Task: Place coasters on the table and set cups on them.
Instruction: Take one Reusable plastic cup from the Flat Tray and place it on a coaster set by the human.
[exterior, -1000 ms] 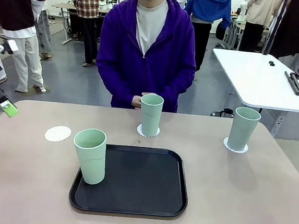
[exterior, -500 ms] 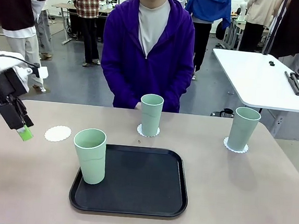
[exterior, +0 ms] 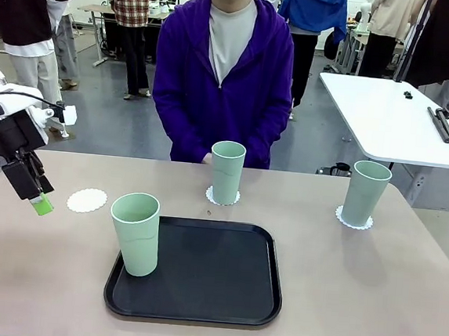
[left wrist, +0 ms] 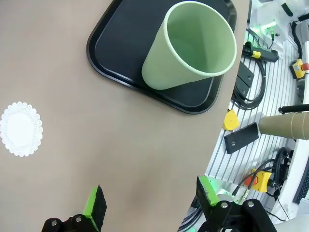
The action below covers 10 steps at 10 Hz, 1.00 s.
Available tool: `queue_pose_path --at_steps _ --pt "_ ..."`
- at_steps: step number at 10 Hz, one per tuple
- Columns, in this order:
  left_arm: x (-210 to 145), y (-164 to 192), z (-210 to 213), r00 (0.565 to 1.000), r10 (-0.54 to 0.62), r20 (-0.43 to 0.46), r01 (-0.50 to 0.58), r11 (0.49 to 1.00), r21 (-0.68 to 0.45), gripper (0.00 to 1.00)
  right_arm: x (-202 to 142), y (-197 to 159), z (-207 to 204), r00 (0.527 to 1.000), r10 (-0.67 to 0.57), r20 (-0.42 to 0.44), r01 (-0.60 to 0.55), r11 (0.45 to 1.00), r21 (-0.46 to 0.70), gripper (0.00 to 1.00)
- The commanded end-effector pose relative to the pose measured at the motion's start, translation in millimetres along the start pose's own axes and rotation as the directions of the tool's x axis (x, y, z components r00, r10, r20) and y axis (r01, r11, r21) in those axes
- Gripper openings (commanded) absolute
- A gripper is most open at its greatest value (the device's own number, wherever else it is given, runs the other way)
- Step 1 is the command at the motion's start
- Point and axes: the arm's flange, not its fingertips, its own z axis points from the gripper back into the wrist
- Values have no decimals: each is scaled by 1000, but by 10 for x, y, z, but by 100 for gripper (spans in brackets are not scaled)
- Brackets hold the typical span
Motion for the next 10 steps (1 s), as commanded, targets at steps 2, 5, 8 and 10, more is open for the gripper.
queue_pose_path --at_steps 2,5,8,10 --pt "0 0 0 1000 0 0 0 1000 0 100 -4 8 4 1000 2 5 -2 1000 -6 100" --pt "24 377 -217 901 -268 341 314 946 -86 100 -4 8 4 1000 2 5 -2 1000 -6 100" --pt "-120 706 -393 748 -321 581 464 878 -114 100 -4 8 4 1000 2 5 -2 1000 -6 100" --pt "-297 883 -538 652 -291 701 542 825 -161 100 -4 8 4 1000 2 5 -2 1000 -6 100"
